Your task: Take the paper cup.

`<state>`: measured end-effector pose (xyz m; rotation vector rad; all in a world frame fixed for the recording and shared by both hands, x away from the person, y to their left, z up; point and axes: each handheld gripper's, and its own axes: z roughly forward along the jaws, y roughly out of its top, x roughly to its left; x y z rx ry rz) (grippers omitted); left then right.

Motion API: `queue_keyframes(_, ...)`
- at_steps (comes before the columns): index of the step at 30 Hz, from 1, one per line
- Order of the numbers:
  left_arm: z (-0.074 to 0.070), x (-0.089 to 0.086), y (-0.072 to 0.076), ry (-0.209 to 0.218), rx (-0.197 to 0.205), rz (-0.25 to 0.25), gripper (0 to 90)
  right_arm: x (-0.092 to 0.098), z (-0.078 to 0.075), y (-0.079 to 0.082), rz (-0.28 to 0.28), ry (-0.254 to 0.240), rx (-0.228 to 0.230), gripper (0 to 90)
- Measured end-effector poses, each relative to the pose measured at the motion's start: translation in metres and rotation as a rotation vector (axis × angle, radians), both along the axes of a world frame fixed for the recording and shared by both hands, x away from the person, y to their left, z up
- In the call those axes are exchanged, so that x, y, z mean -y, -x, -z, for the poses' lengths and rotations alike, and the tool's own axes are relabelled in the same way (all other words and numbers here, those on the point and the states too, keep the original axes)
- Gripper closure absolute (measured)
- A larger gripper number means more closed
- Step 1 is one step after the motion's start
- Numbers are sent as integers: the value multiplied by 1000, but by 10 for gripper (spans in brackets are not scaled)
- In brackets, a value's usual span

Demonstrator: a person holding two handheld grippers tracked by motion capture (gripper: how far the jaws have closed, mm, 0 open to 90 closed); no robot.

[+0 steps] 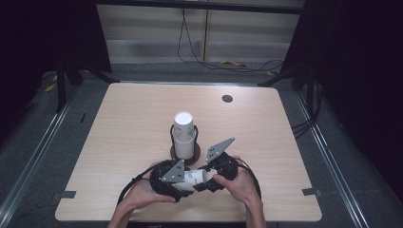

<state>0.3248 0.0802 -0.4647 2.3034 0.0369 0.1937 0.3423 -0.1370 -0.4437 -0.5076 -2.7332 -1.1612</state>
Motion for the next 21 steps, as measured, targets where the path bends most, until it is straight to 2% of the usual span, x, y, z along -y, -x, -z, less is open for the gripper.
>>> queue_keyframes(4,0,-4,-2,55,-13,-11,243,1,-1,0,1,-16,2,361)
queue_keyframes(10,0,-7,-2,103,-7,-37,174,4,-1,0,19,-26,4,364)
queue_keyframes(16,-1,-11,-3,168,-47,-48,158,10,-1,1,31,-50,8,363)
queue_keyframes(18,-1,-15,-3,203,-53,-59,157,13,-2,1,39,-54,8,363)
queue_keyframes(19,0,-18,-2,236,-61,-73,157,14,-1,1,42,-58,12,363)
queue_keyframes(21,1,-21,-3,266,-65,-79,156,16,-1,0,53,-60,16,362)
